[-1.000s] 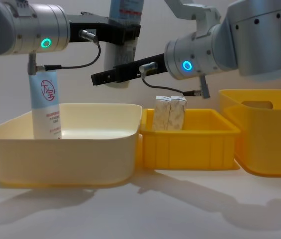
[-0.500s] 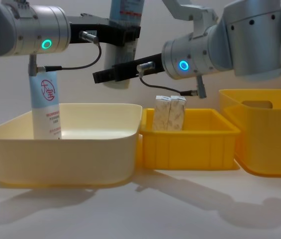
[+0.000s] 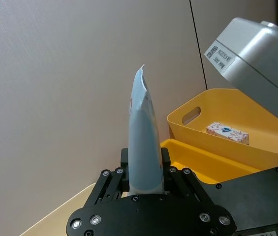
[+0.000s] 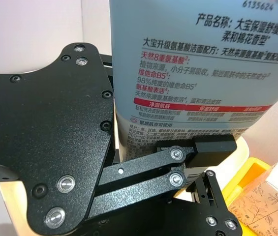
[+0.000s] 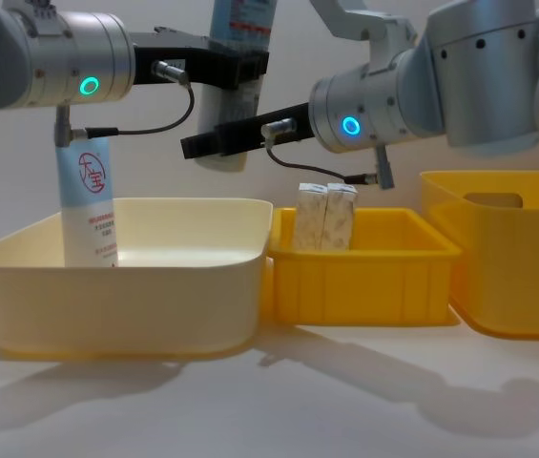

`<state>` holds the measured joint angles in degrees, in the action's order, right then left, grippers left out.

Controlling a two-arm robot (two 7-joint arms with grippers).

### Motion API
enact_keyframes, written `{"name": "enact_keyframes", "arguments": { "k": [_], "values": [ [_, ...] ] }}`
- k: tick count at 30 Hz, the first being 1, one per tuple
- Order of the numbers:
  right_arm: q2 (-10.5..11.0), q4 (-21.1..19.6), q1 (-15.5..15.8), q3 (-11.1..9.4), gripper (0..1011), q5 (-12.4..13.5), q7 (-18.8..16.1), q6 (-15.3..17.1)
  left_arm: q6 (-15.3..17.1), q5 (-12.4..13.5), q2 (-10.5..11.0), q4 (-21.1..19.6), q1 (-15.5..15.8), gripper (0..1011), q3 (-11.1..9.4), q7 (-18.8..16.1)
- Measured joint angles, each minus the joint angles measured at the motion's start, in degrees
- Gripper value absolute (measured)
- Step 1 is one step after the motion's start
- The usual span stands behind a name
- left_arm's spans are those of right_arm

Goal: Bimanual collaborative sorting of washing and personal care products

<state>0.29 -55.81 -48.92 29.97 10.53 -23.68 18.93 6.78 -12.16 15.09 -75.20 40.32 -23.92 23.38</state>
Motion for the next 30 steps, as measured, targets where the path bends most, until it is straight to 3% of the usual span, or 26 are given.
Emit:
{"name": "enact_keyframes", "arguments": {
  "k": [17,29,30],
  "values": [
    [-0.1,0.1,-0.1,-0.1,676,0.1,0.1,0.0,0.0,0.0,0.0,0.0,0.0,323,0.0,0.0],
    [-0.1,0.2,-0.1,-0.1,676,0.1,0.1,-0.1,0.0,0.0,-0.1,0.0,0.0,662,0.0,0.0],
    [-0.1,0.2,-0.1,-0.1,676,0.1,0.2,0.0,0.0,0.0,-0.1,0.0,0.0,724,0.0,0.0]
  ]
}}
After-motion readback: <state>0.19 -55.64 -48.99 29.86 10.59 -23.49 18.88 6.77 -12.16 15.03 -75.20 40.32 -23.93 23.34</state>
